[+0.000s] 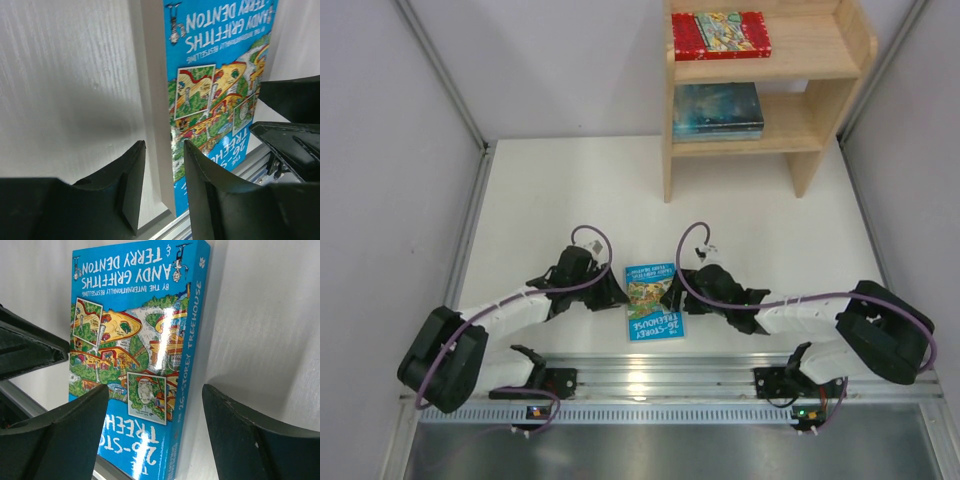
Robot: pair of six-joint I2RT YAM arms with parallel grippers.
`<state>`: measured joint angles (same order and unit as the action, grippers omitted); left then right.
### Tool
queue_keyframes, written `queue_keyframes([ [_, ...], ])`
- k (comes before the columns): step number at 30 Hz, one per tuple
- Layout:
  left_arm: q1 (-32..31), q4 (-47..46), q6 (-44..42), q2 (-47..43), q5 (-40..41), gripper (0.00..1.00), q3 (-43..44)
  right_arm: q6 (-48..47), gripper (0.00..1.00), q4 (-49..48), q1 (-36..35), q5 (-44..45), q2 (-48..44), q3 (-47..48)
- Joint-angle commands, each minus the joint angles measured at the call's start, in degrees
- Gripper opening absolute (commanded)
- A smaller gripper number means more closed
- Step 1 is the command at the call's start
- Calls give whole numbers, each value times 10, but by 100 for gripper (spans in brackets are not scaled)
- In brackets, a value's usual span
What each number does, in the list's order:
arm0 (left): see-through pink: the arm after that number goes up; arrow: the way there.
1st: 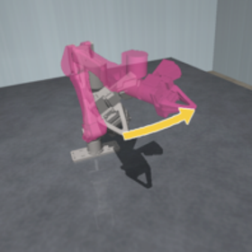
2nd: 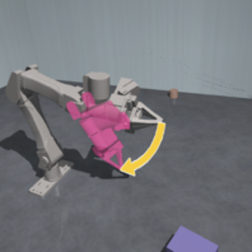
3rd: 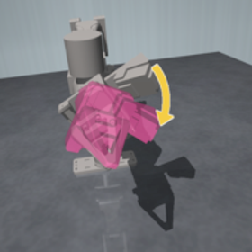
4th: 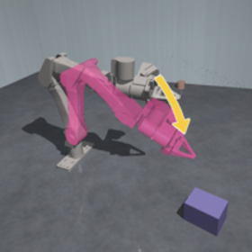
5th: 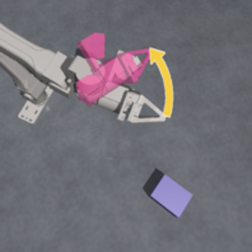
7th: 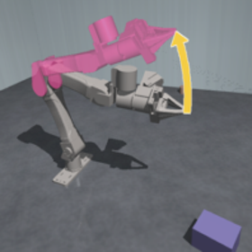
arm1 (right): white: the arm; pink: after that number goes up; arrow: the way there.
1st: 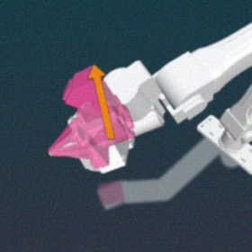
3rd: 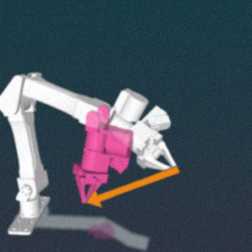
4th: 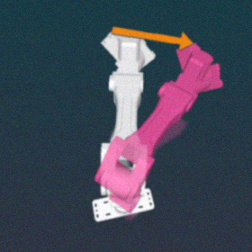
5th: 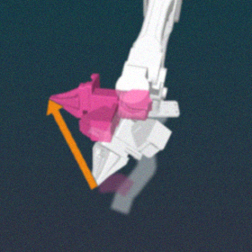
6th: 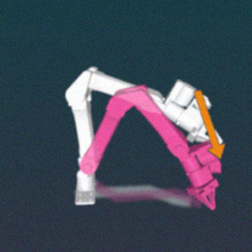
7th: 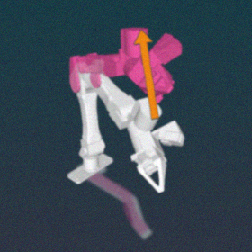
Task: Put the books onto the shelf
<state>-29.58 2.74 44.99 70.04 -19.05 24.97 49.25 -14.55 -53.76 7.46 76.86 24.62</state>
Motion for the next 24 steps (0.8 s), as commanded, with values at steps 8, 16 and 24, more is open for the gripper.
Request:
queue_keyframes([
  [8, -2, -34, 11, 40, 29, 25, -8, 15, 81, 39, -31, 37, 64, 67],
  [16, -2, -34, 12, 78, 35, 0, -10, 15, 79, -63, -38, -15, 80, 57],
  [24, -2, -45, 14, 101, 35, 0, -12, 46, 71, -315, -37, -46, 9, -35],
])
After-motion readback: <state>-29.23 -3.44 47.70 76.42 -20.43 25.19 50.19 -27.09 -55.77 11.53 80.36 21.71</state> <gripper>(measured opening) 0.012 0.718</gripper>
